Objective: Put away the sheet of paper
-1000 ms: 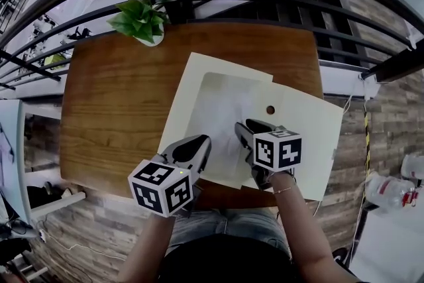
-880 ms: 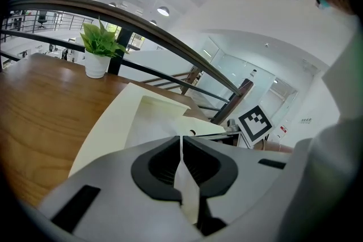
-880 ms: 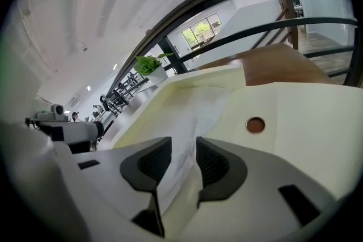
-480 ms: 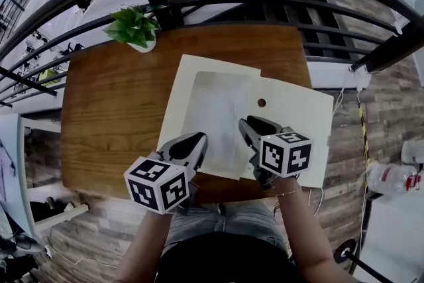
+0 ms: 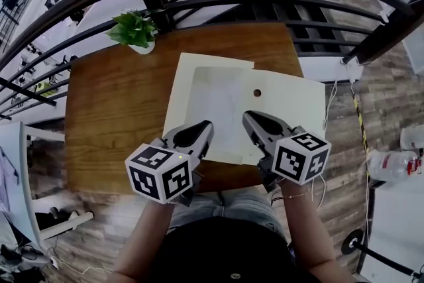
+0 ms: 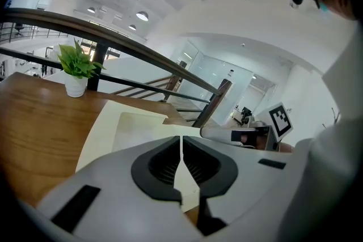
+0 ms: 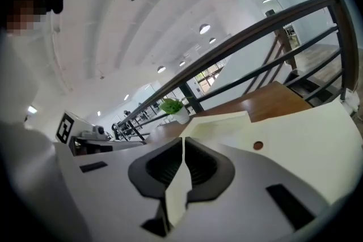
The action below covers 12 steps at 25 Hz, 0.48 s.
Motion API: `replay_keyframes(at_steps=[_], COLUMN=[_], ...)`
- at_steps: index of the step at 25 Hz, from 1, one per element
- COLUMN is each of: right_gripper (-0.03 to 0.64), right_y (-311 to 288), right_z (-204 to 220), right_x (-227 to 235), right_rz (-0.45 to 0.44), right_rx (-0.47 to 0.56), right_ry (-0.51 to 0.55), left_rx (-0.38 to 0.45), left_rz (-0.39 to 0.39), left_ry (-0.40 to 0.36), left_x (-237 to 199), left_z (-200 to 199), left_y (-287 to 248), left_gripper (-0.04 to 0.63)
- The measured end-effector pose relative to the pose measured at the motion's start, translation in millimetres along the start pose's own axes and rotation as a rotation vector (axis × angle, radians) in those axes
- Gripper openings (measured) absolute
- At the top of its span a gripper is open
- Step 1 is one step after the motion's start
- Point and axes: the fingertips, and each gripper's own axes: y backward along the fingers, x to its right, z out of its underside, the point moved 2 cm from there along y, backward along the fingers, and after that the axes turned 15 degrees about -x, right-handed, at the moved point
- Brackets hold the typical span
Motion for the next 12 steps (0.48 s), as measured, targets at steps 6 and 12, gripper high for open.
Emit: replay_keyframes(at_steps=[6, 12], right_gripper=[0.031, 0.030], right_y=[32, 47], right_z=[-22, -24], right_x=[-28, -44], right_rz=[-0.022, 0.009], right_rx=[0.126, 0.131], right_ry=[0.036, 0.096], left_rx=[0.056, 0.091], left_rz=[0.088, 0.144], left_ry=[-0.071, -0.101], left_x=[21, 33], left_z=[-17, -23], left_y=[6, 13], left_gripper=[0.026, 0.026])
